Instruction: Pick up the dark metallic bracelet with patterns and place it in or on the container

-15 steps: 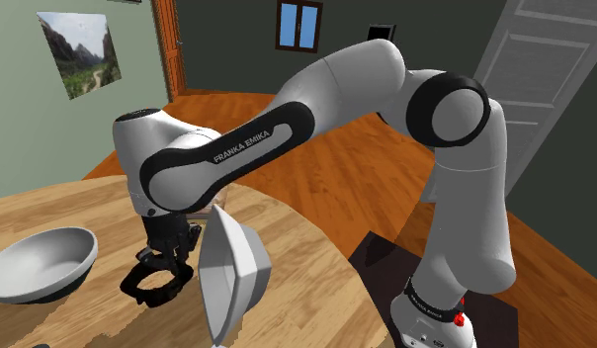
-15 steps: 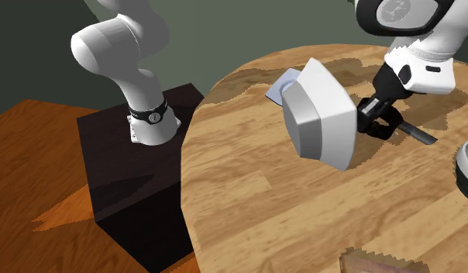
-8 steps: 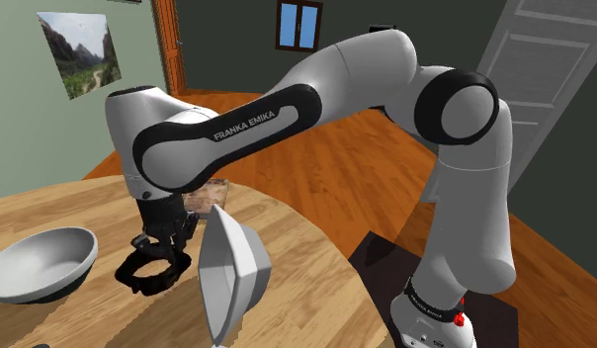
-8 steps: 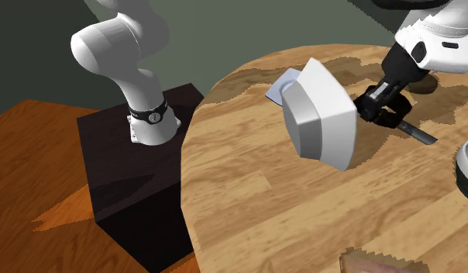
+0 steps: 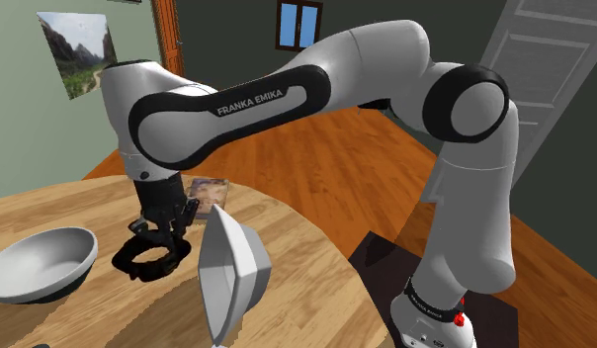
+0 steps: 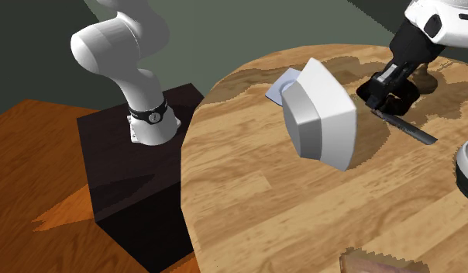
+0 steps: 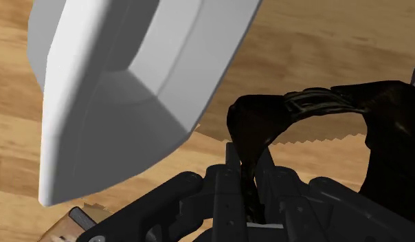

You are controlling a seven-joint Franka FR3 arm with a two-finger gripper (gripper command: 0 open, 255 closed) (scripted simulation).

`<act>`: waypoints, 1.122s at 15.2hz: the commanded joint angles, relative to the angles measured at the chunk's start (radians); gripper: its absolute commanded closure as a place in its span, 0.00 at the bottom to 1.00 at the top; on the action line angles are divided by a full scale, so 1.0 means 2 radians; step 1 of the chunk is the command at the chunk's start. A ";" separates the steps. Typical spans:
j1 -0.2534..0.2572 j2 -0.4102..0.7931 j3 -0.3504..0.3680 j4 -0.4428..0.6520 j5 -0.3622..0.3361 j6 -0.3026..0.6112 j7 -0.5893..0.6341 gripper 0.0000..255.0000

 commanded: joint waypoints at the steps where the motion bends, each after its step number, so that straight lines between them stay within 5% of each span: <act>1: -0.013 -0.031 -0.001 -0.037 0.010 0.007 -0.015 1.00; 17: -0.094 -0.280 -0.072 -0.329 0.071 0.046 -0.193 1.00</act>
